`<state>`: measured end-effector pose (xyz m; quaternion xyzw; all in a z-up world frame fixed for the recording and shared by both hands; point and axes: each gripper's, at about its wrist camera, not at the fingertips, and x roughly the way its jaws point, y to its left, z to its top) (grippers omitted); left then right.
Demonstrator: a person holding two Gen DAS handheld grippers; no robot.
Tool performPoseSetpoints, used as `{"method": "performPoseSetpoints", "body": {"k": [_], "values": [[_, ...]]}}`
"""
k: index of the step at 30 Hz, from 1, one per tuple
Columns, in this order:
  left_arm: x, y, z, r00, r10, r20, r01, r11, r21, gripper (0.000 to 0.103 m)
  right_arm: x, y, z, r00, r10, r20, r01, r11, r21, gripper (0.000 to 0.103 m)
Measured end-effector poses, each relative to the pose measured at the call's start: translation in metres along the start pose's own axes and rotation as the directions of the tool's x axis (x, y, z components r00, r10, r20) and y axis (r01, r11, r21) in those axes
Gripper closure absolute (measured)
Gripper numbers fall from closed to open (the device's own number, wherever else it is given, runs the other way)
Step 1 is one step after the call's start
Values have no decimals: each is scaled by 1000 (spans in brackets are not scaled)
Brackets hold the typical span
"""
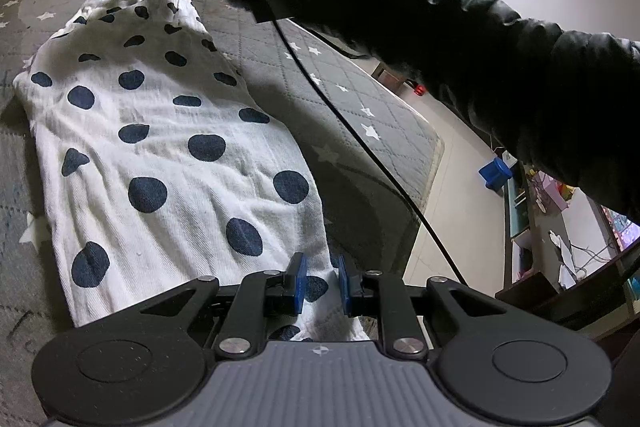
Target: Fold clothes
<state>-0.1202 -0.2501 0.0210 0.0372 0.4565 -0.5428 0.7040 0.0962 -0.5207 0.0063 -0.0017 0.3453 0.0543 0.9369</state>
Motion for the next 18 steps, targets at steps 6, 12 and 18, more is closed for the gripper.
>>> {"method": "performPoseSetpoints", "body": {"k": [6, 12, 18], "values": [[1, 1, 0, 1000, -11, 0, 11, 1000, -15, 84, 32, 12, 5, 1000, -25, -15, 25, 999, -21, 84], [2, 2, -1, 1000, -21, 1, 21, 999, -24, 84, 41, 2, 16, 998, -58, 3, 58, 998, 24, 71], [1, 2, -1, 1000, -23, 6, 23, 1000, -18, 84, 8, -5, 16, 999, -29, 30, 28, 999, 18, 65]]}}
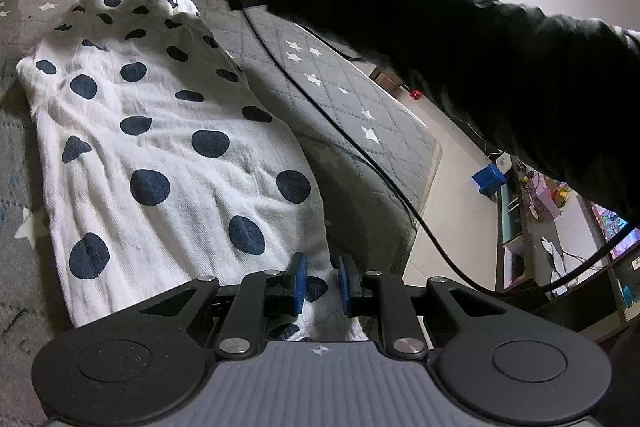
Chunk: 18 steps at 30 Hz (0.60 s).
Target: Fold clothes
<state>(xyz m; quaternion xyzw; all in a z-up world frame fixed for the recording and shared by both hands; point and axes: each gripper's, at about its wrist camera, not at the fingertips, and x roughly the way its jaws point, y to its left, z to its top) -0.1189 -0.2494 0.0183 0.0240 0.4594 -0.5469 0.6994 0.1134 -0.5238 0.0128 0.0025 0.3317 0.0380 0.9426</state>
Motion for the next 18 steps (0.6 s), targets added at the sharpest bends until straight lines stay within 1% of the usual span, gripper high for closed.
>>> {"method": "performPoseSetpoints", "body": {"k": [2, 4, 5, 10, 14, 16, 18], "values": [[-1, 0, -1, 1000, 4, 4, -4, 1000, 3, 84, -13, -1, -7, 1000, 17, -9, -17, 1000, -20, 65], [-1, 0, -1, 1000, 7, 8, -7, 1000, 5, 84, -27, -1, -18, 998, 56, -35, -57, 998, -25, 62], [-1, 0, -2, 1000, 9, 10, -9, 1000, 7, 84, -30, -1, -24, 997, 63, -49, -64, 998, -27, 61], [-2, -2, -3, 1000, 23, 14, -23, 999, 22, 83, -32, -3, -50, 992, 53, -114, -57, 998, -31, 61], [-2, -4, -4, 999, 35, 15, -35, 999, 25, 83, -26, -13, -48, 996, 16, -88, -14, 1000, 18, 61], [-3, -5, -3, 999, 41, 13, -41, 999, 26, 83, -32, -16, -46, 997, 13, -73, -10, 999, 34, 61], [-5, -6, -4, 999, 45, 16, -46, 998, 34, 78, -39, -17, -44, 998, 13, -57, -10, 999, 45, 61]]}}
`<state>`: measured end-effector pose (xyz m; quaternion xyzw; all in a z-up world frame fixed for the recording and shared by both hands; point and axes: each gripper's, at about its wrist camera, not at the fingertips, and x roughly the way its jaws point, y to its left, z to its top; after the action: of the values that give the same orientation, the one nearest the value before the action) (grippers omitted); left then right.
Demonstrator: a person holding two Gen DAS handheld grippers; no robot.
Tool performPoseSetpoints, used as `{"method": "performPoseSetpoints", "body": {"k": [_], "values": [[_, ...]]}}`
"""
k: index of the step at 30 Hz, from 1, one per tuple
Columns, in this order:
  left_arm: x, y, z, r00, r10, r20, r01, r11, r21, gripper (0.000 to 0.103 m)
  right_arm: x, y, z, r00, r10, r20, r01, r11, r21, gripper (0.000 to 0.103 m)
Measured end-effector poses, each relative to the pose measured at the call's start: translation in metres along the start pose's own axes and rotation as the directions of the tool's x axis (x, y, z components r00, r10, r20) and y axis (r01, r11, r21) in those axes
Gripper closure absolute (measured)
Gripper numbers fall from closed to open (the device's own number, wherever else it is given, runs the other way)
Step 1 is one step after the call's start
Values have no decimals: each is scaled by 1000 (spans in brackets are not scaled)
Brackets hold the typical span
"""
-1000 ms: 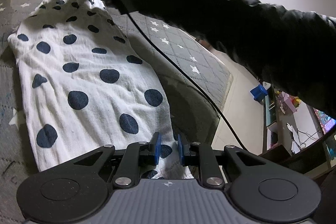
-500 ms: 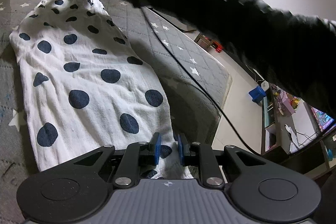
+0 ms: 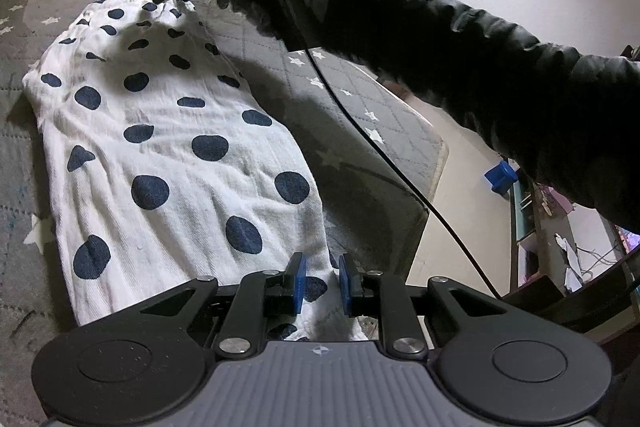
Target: Fold clothes
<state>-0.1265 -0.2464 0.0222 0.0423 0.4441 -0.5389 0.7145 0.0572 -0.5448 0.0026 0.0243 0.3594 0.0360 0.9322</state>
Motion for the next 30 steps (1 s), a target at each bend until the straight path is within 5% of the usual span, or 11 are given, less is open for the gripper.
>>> {"method": "performPoseSetpoints", "body": {"k": [14, 23, 30], "values": [[-24, -19, 3, 996, 44, 72, -48, 997, 59, 60, -126, 71, -93, 967, 250, -40, -253, 958, -133, 54], [-49, 3, 10, 980, 129, 152, -131, 991, 5, 59, -173, 97, -146, 951, 304, -50, -307, 928, -211, 53], [-40, 33, 4, 974, 208, 89, -202, 977, -67, 61, -168, 95, -170, 951, 300, -75, -310, 927, -213, 53]]}}
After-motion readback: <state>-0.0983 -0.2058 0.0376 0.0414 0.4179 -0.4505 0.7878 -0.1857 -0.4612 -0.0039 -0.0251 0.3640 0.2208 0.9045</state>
